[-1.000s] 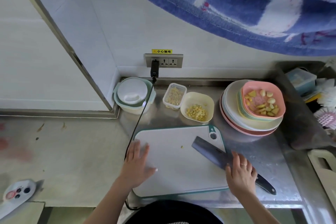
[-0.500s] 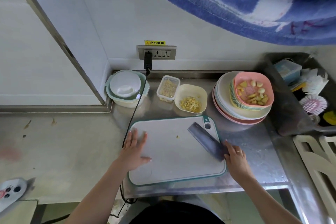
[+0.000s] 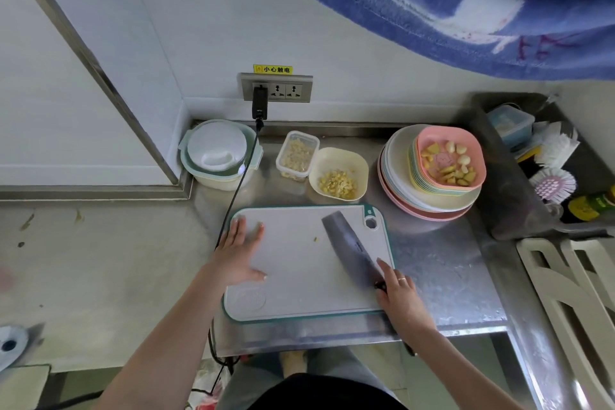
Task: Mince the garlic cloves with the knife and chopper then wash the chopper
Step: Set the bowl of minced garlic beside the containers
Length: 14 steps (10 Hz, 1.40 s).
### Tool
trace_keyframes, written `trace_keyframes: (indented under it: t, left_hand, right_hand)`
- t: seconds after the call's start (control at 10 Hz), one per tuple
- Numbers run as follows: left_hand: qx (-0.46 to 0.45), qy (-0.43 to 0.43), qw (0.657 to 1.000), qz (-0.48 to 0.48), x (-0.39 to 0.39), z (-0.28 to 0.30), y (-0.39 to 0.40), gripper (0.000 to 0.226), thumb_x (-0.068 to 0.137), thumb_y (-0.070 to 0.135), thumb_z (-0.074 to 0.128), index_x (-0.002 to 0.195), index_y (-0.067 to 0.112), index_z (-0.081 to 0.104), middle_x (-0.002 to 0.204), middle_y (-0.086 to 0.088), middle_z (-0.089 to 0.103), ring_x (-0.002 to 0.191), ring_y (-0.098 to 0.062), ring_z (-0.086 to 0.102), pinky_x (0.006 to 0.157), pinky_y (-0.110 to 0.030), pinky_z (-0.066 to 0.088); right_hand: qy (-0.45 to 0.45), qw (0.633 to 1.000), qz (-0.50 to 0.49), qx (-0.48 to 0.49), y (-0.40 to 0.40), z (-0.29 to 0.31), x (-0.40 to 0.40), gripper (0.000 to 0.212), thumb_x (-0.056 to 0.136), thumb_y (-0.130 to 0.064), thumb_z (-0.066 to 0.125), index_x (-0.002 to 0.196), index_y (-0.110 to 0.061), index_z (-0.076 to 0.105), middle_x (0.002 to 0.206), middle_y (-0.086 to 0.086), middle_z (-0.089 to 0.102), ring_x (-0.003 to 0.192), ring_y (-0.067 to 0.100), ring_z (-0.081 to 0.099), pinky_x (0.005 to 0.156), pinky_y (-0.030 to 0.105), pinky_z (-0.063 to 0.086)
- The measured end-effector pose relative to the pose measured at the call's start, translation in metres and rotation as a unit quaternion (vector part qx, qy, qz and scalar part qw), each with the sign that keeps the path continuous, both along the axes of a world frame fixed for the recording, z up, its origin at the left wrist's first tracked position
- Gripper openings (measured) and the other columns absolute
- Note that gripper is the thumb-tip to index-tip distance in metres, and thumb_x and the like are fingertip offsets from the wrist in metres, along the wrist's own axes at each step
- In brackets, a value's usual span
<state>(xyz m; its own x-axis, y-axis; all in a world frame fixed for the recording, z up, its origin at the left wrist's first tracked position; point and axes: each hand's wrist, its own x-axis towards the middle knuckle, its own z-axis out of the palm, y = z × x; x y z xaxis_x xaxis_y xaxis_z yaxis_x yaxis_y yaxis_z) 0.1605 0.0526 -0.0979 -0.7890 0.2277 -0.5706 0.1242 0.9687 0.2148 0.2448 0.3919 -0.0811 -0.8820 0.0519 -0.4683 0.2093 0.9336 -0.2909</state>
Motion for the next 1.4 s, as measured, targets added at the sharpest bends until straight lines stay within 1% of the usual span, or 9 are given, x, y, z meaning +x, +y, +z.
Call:
trace_keyframes:
  t: [0.1,0.2,0.3,0.5,0.6,0.8,1.0,1.2,1.4]
  left_hand:
    - [-0.018,0.019,1.0,0.007,0.002,0.005,0.002,0.115,0.075,0.064,0.063,0.151,0.026,-0.013,0.153,-0.016,-0.029,0.142,-0.029,-0.028,0.117,-0.041,-0.011]
    - [0.028,0.089,0.994,0.05,-0.004,0.016,0.007,0.092,0.073,0.067,0.033,0.15,0.019,0.025,0.16,-0.012,0.01,0.148,-0.024,0.003,0.118,-0.033,0.005]
    - [0.095,0.192,0.973,0.09,-0.02,0.032,0.023,0.058,0.087,0.046,0.042,0.135,0.015,0.05,0.144,-0.004,0.044,0.136,-0.022,0.034,0.108,-0.032,0.032]
    - [0.06,0.234,0.97,-0.011,-0.085,0.052,0.063,0.061,0.092,0.009,0.047,0.149,0.025,0.031,0.159,-0.003,0.017,0.146,-0.023,0.016,0.117,-0.04,0.022]
    - [-0.07,0.257,0.954,-0.135,-0.114,0.051,0.072,0.071,0.093,0.011,0.047,0.154,0.025,0.013,0.162,0.001,0.003,0.148,-0.02,-0.006,0.119,-0.042,0.0]
    - [-0.095,0.152,0.982,-0.057,-0.135,0.048,0.089,0.078,0.091,0.001,0.045,0.154,0.025,0.004,0.162,-0.002,-0.003,0.148,-0.03,0.002,0.118,-0.047,0.016]
    - [-0.097,0.142,0.985,0.0,-0.143,0.038,0.086,0.081,0.092,0.009,0.046,0.153,0.026,-0.003,0.161,-0.001,-0.009,0.148,-0.029,-0.003,0.118,-0.044,0.014]
    - [-0.061,0.132,0.989,0.031,-0.147,0.046,0.083,0.085,0.089,0.006,0.049,0.154,0.03,-0.001,0.161,0.004,-0.009,0.148,-0.025,-0.003,0.118,-0.041,0.015]
    - [-0.061,0.107,0.992,0.015,-0.147,0.046,0.077,0.085,0.089,0.004,0.046,0.153,0.031,-0.003,0.161,0.003,-0.012,0.148,-0.023,-0.008,0.119,-0.041,0.004]
  right_hand:
    - [0.036,0.999,-0.004,-0.009,-0.011,0.009,-0.011,0.049,0.1,-0.034,0.04,0.146,-0.032,0.023,0.14,0.002,0.046,0.127,0.026,0.041,0.1,0.047,0.042]
    - [0.12,0.989,-0.053,-0.074,-0.023,0.023,-0.048,0.031,0.099,-0.032,0.044,0.129,-0.022,0.043,0.12,0.005,0.058,0.106,0.024,0.054,0.084,0.04,0.049]
    - [0.097,0.969,-0.167,-0.153,-0.037,0.025,-0.108,0.022,0.099,-0.023,0.044,0.107,-0.004,0.051,0.097,0.014,0.064,0.074,0.026,0.06,0.065,0.036,0.049]
    - [-0.009,0.84,-0.386,-0.382,-0.05,0.015,-0.178,0.023,0.097,-0.011,0.046,0.115,-0.017,0.033,0.096,0.014,0.061,0.057,0.025,0.065,0.046,0.027,0.052]
    - [-0.013,0.839,-0.362,-0.405,-0.046,0.004,-0.187,0.024,0.095,-0.005,0.048,0.114,-0.017,0.039,0.092,0.013,0.059,0.063,0.021,0.061,0.048,0.025,0.055]
    - [0.046,0.888,-0.281,-0.361,-0.039,-0.004,-0.208,0.027,0.092,0.001,0.048,0.079,-0.022,0.053,0.1,0.014,0.058,0.072,0.01,0.053,0.071,0.025,0.049]
    - [0.021,0.975,-0.082,-0.207,-0.051,-0.003,-0.241,0.037,0.097,-0.006,0.039,0.132,-0.007,0.051,0.131,0.018,0.054,0.093,0.01,0.041,0.064,0.013,0.037]
    - [0.005,0.977,-0.059,-0.205,-0.076,-0.001,-0.235,0.043,0.098,-0.008,0.036,0.141,-0.003,0.039,0.137,0.021,0.047,0.069,0.003,0.035,0.061,0.015,0.03]
    - [-0.065,0.978,-0.016,-0.198,-0.107,0.008,-0.22,0.066,0.097,-0.006,0.031,0.153,-0.021,0.001,0.098,0.006,0.054,0.065,0.01,0.046,0.047,0.017,0.033]
